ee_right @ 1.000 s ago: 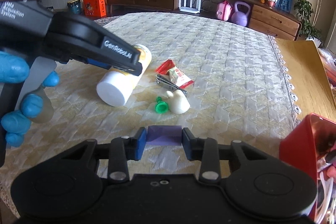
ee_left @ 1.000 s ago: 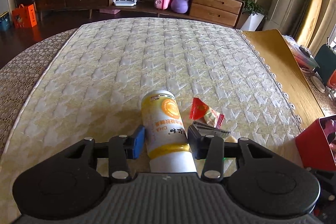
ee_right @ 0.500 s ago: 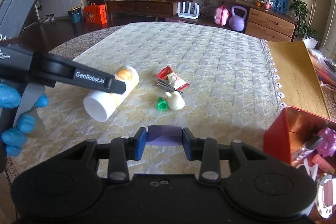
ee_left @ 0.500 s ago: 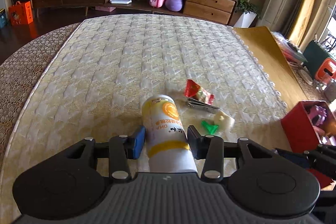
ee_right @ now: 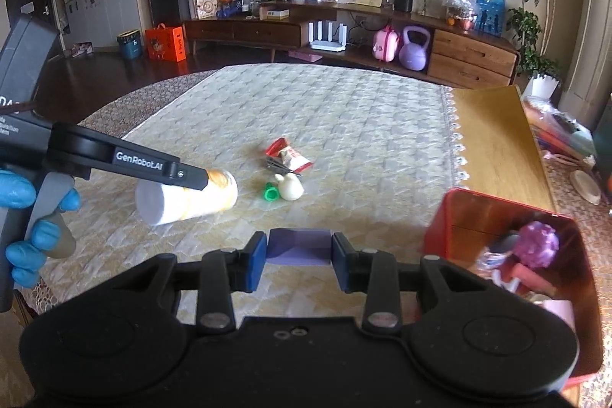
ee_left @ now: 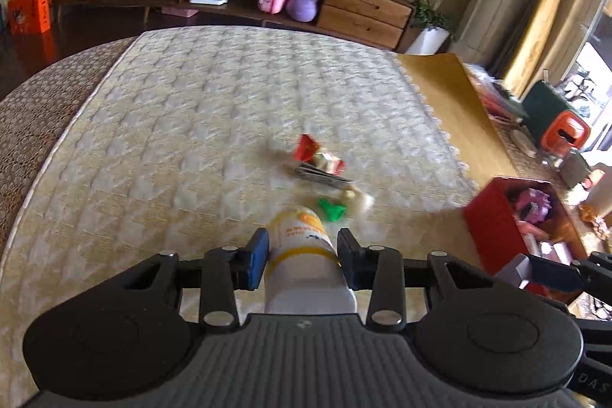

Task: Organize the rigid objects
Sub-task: 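Lift the white bottle and purple eraser and carry them toward the red tin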

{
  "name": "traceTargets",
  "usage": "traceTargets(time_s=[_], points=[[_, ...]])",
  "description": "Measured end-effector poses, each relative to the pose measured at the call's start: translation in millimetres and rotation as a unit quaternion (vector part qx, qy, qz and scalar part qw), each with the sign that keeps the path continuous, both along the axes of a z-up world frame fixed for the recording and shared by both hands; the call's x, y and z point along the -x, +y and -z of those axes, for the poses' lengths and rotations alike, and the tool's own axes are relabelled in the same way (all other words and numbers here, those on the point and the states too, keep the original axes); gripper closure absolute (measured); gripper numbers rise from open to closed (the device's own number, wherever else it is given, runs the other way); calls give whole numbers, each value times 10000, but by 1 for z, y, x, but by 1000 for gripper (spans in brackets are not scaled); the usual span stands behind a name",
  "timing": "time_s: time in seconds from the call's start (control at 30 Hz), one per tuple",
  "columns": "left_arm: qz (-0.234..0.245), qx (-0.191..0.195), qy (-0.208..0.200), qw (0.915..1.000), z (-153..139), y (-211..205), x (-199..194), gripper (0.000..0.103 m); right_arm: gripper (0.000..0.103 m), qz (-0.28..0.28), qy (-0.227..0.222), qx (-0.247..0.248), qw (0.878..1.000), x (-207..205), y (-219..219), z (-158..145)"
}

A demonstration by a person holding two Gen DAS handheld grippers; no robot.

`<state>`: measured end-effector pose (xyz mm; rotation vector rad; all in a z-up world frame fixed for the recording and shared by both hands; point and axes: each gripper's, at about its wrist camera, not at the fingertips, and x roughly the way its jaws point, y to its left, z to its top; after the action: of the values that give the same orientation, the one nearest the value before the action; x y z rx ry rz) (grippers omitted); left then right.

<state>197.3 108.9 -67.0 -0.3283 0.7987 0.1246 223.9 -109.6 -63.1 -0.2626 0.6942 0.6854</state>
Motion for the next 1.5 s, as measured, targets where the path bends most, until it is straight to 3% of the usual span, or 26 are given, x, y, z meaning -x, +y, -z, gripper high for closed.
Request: traceTargets(time_s=[0.03,0.07,0.1,0.2,0.43,0.53,0.6,0.63,0.67,1.03,1.27,1.5], points=[[50,-1,-14,10000,-2,-4,1,72,67,31,-26,6,10000,1,-4,-1],[110,-20,-30,9999,-3,-8,2,86,67,57,-36,1,10000,2,-9,-3],[190,-68,-32,9998,-3,-13,1,88,67,80,-33,-3,10000,2,-13,-3],[338,38,110,9994,3,-19,0,88,67,176,-11,-6,9998,3,-25,-3],[632,-280,238,9973,17,-35,12,88,67,276,50,-62,9996,3,-44,-1],[724,-344,285,9964,18,-41,15,75,67,283,68,-81,9995,2,-47,0],[778,-353,312,9959,19,-44,16,59,67,291,79,-110,9995,2,-48,1],[785,-402,337,9955,21,-47,15,44,67,290,84,-127,9995,3,-48,1],[775,-475,357,9952,22,-50,15,36,67,288,85,-135,9995,3,-49,1],[761,-929,826,9893,50,-70,-9,37,67,355,113,-127,9992,5,-58,1],[551,-1022,807,9900,52,-68,-8,58,67,435,172,-121,9988,3,-67,0],[479,-1008,769,9908,50,-67,-5,58,67,501,230,-148,9984,4,-74,-2]])
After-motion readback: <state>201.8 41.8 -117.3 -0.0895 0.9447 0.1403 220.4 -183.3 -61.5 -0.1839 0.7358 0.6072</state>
